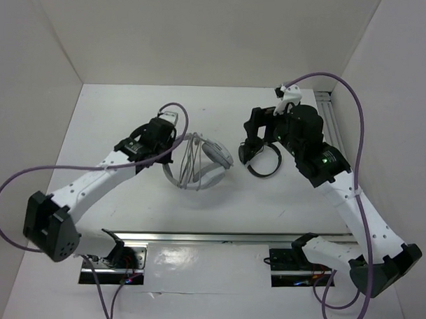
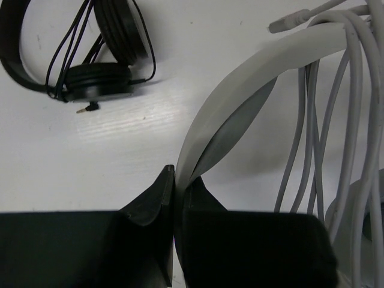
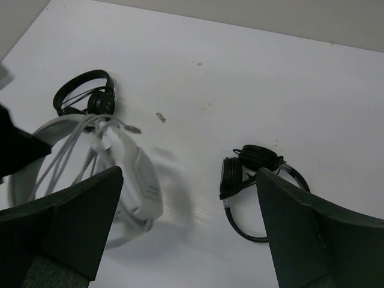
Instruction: Wrap the headphones
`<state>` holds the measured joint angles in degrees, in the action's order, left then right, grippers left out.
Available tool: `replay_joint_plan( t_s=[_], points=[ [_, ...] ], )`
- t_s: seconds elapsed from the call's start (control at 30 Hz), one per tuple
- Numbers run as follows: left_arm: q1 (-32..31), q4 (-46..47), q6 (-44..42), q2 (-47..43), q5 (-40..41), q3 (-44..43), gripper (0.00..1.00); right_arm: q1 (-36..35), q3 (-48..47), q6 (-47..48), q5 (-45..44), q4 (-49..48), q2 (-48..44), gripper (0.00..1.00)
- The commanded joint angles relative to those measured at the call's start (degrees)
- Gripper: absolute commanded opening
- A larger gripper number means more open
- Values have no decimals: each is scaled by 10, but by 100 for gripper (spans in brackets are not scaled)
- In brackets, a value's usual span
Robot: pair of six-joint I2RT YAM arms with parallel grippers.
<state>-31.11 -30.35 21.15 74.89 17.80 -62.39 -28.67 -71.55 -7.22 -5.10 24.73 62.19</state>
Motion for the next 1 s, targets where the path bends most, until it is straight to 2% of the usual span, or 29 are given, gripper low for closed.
replay_joint_plan(
  t_s=[0.0,0.3,0.73,0.83,0.87,0.97],
  points=[
    [30,92,-8,59,-93,-86,0,-11,4,-12,-18,9,-19,99],
    [76,86,-26,222,-117,-199,0,-40,23,-7,-12,-1,-13,99],
    [108,93,-31,372,-131,-264,0,-70,28,-7,-24,-18,-8,99],
    [108,87,-25,384,-125,-271,13,-75,15,-7,-24,0,3,99],
    [108,87,-25,384,-119,-271,22,-82,7,-7,-18,8,3,99],
    [113,68,-14,390,-109,-289,28,-88,-4,-13,-18,13,-2,99]
  ],
)
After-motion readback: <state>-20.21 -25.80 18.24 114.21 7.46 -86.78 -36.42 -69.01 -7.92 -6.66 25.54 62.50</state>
